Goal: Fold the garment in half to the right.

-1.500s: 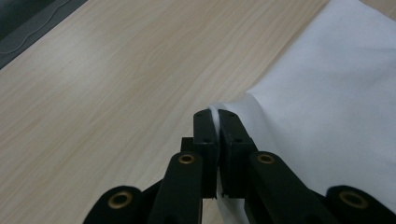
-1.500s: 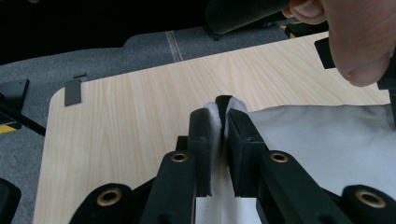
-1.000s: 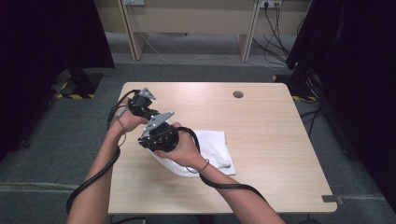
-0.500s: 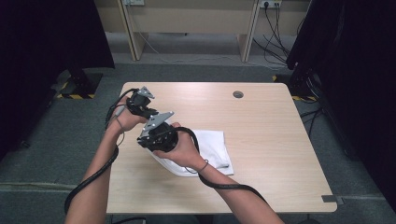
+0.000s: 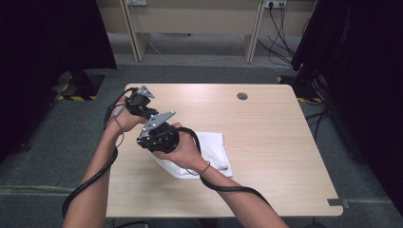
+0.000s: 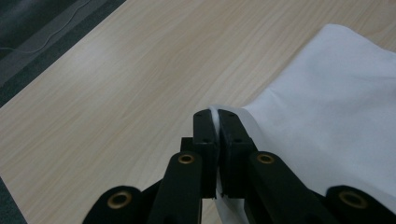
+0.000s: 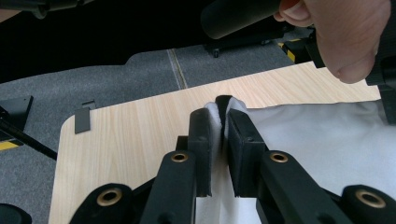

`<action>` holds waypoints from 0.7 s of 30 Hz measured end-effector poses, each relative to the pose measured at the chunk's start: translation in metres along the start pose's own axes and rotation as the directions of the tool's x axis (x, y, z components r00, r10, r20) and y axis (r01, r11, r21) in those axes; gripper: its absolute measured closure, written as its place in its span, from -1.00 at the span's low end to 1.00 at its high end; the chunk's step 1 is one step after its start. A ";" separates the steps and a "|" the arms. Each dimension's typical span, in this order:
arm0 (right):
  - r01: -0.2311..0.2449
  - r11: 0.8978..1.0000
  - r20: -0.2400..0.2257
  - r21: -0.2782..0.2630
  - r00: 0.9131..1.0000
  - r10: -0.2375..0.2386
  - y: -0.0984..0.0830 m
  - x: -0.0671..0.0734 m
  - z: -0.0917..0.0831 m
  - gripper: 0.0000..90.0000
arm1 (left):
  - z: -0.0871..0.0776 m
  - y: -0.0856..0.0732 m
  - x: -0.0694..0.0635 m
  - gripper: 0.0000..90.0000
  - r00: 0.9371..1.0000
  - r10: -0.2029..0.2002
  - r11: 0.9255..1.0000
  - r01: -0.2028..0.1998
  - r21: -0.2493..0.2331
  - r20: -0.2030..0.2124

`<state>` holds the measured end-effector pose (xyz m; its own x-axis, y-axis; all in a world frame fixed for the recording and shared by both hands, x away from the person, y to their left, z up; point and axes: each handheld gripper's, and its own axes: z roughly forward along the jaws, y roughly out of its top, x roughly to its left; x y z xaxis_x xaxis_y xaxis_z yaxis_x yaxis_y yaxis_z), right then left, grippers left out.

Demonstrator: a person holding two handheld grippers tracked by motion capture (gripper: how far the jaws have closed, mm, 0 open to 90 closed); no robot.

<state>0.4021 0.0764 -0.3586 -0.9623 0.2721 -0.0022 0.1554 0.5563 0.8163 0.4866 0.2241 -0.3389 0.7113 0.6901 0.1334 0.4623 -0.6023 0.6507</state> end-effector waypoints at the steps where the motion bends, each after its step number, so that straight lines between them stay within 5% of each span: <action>1: 0.004 1.000 0.000 -0.002 1.000 -0.004 0.001 0.000 0.000 0.80 | -0.001 0.000 0.000 0.91 1.000 0.003 1.000 -0.003 0.001 -0.001; 21: 0.009 1.000 -0.005 -0.024 1.000 -0.009 0.013 0.005 0.000 0.80 | -0.014 0.001 0.004 0.91 1.000 0.000 1.000 0.000 0.007 -0.021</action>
<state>0.3991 0.0853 -0.3482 -0.9648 0.2631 -0.0064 0.1416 0.5396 0.8299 0.4824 0.2320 -0.3276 0.6997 0.6987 0.1491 0.4662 -0.6047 0.6457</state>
